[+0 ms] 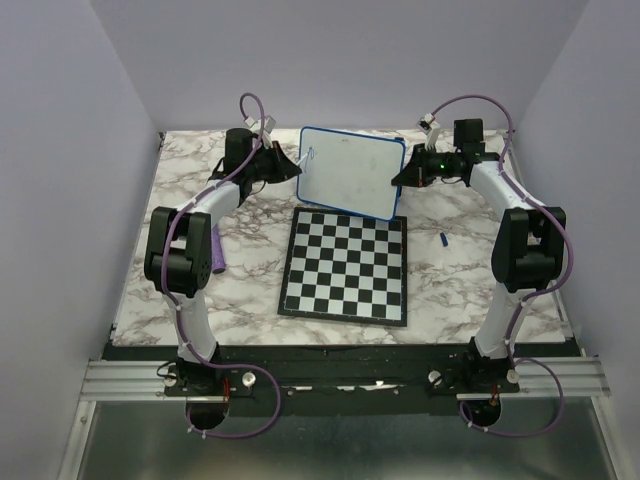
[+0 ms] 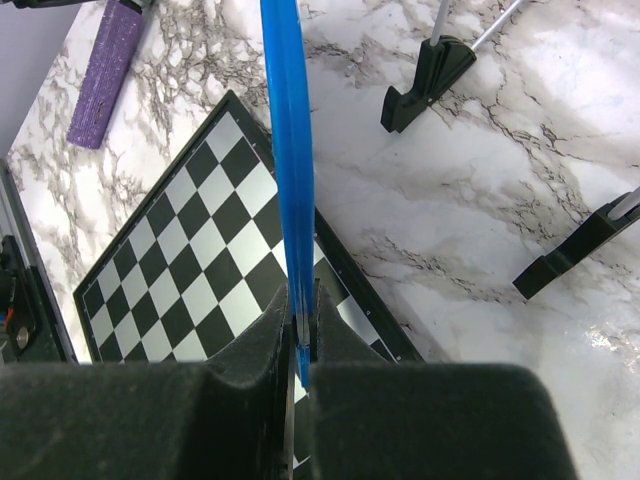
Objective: Write a sentence on the whiteboard
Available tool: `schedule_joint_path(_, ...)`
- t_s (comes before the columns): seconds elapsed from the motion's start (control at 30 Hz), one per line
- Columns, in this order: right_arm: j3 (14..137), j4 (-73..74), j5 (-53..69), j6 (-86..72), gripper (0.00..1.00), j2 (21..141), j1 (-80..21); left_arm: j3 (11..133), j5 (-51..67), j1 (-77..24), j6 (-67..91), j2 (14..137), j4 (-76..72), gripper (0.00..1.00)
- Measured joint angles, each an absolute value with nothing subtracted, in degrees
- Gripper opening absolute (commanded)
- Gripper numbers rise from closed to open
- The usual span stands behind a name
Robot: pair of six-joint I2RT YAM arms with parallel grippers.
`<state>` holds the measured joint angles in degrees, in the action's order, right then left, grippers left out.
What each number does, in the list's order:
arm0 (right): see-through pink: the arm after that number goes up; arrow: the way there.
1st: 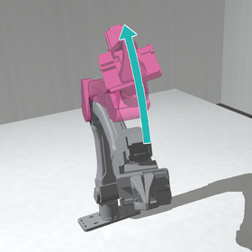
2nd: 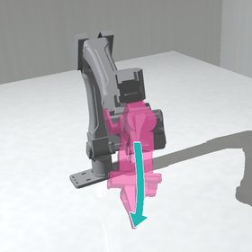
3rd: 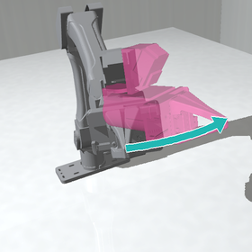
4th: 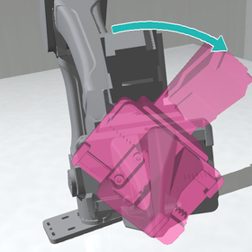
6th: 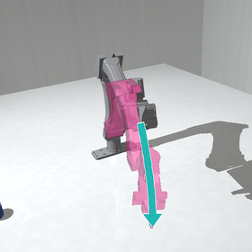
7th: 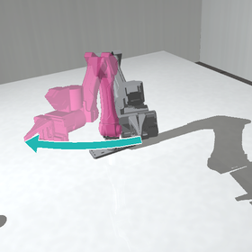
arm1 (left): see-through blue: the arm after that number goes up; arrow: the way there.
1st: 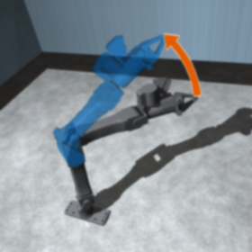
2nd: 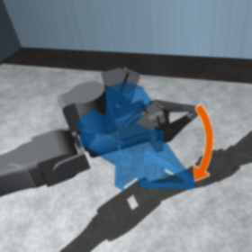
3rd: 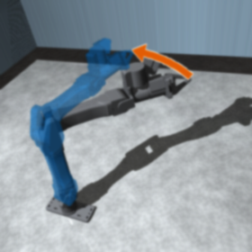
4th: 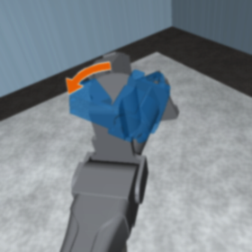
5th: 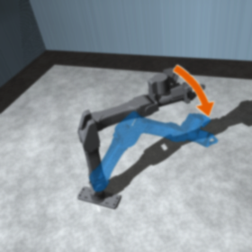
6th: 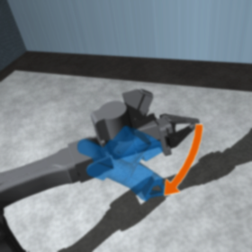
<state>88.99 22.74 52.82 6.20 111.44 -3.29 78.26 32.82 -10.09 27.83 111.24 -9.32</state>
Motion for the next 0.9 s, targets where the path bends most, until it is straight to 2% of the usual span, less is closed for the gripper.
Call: schedule_joint_path(0.9,88.99,22.76,52.82,6.5,0.0,111.46,-3.31,81.1,31.31,-10.09,26.3,115.31,-4.89,0.0)
